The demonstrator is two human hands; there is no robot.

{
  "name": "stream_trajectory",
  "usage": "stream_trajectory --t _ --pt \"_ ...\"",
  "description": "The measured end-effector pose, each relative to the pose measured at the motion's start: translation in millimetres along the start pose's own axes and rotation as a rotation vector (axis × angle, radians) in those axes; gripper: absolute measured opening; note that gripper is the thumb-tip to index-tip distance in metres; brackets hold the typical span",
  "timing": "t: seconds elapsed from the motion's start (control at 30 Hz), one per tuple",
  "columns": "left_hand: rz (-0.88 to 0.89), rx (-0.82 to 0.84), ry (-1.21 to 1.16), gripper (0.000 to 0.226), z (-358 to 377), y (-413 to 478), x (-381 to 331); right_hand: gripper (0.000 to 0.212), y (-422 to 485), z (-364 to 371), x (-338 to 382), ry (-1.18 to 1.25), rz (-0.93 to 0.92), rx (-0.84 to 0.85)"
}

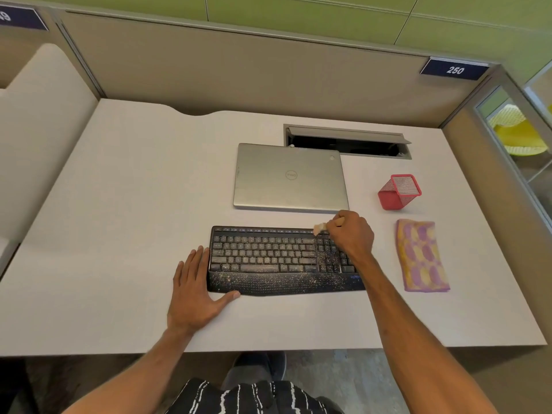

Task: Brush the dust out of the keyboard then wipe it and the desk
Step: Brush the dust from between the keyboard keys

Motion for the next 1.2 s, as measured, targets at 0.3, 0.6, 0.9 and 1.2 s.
stream_trajectory --t 0.3,0.6,0.9,1.2 --pt "-0.001 -0.003 -0.001 0.132 -1 0 -1 0.012 1 0 -1 0.020 0.040 0.011" --pt "-0.001 0.004 0.001 0.132 1 0 0 0.014 2 -5 3 0.023 -0.004 -0.049" --pt "-0.001 0.002 0.005 0.132 -1 1 0 0.010 -5 -7 2 0.008 0.028 -0.070" --pt "0.000 -0.004 0.012 0.132 0 0 0 0.013 -9 -1 -5 0.012 0.057 0.018"
Point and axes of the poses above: each hand's wrist, its own y-axis towards the middle knuckle, its own z-axis out of the palm, x = y × z, the point moved 7 cm from there along y, towards the middle knuckle, and after that the axes turned 7 degrees about y, right-handed, at the moved point
